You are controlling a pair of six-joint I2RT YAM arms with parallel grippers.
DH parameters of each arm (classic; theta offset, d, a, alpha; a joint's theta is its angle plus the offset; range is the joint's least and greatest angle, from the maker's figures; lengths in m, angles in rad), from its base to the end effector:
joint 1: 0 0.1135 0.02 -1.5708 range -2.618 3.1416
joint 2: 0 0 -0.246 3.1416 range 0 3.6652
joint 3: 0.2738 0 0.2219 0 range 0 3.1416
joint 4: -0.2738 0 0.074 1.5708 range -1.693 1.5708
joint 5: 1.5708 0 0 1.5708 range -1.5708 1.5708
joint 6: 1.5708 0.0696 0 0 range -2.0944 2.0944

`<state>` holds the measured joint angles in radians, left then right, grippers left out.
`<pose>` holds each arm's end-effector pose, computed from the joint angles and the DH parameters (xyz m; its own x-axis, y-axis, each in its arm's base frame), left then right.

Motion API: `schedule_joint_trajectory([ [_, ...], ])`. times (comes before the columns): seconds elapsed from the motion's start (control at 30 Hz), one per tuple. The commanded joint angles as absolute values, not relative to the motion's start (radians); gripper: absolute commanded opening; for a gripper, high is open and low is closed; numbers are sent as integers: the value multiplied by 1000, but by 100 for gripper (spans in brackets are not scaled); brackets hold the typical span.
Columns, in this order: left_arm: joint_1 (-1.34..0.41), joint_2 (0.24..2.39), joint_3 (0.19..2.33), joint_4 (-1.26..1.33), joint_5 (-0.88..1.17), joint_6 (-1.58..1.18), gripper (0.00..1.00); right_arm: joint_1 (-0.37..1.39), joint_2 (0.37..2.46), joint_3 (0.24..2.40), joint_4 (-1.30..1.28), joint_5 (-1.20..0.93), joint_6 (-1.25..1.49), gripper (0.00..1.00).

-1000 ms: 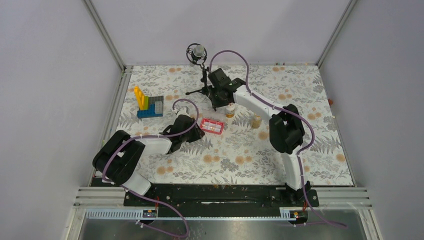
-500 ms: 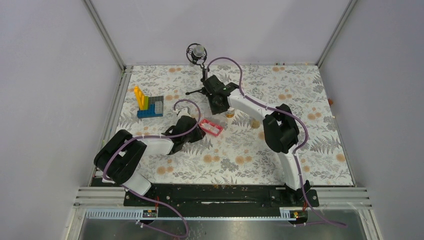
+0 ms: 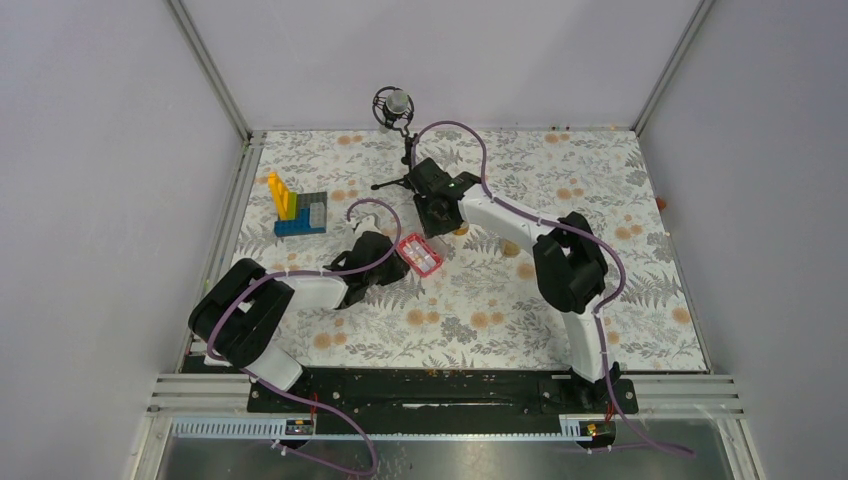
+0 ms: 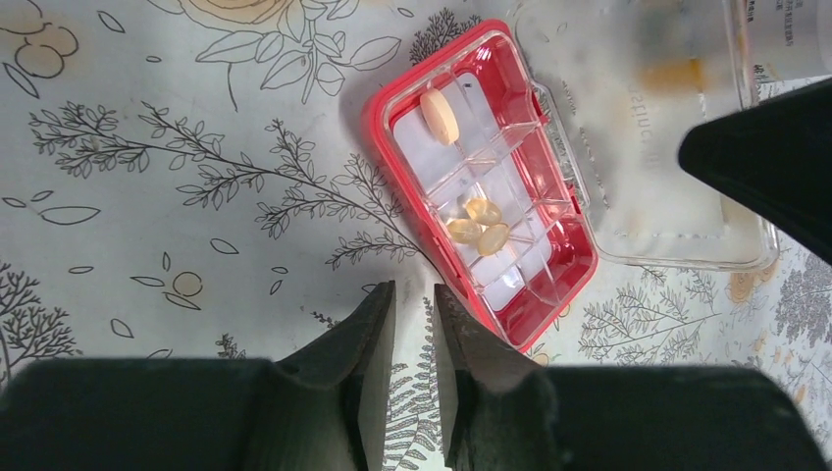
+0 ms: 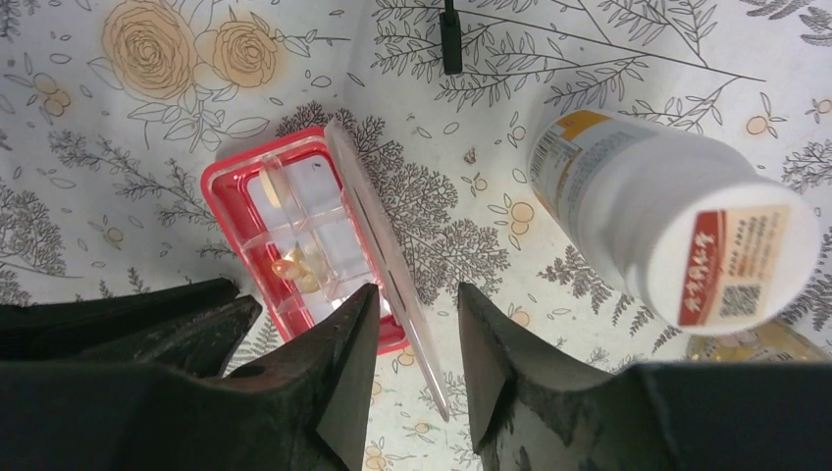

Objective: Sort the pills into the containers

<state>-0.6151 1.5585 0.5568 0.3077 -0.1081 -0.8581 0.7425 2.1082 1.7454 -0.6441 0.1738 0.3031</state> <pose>0.2434 -0.1628 0.1203 -0.7244 -0.4092 -0.5548 -0.0644 0.8415 -0.5365 0.3346 0.2908 0.1846 -0.7728 -0.3101 -0.5537 -0.3847 0.9228 0.0200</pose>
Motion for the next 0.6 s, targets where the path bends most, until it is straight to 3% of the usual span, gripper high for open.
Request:
schedule_joint_trajectory([
  [0.0, -612, 1539, 544, 280, -136, -879, 21, 752, 2010, 1724, -630, 170, 294, 45],
  [0.3, -577, 1584, 552, 336, -52, -913, 12, 752, 2031, 1719, -608, 111, 230, 50],
  [0.57, -557, 1611, 550, 367, -8, -920, 10, 754, 2044, 1727, -601, 56, 201, 48],
])
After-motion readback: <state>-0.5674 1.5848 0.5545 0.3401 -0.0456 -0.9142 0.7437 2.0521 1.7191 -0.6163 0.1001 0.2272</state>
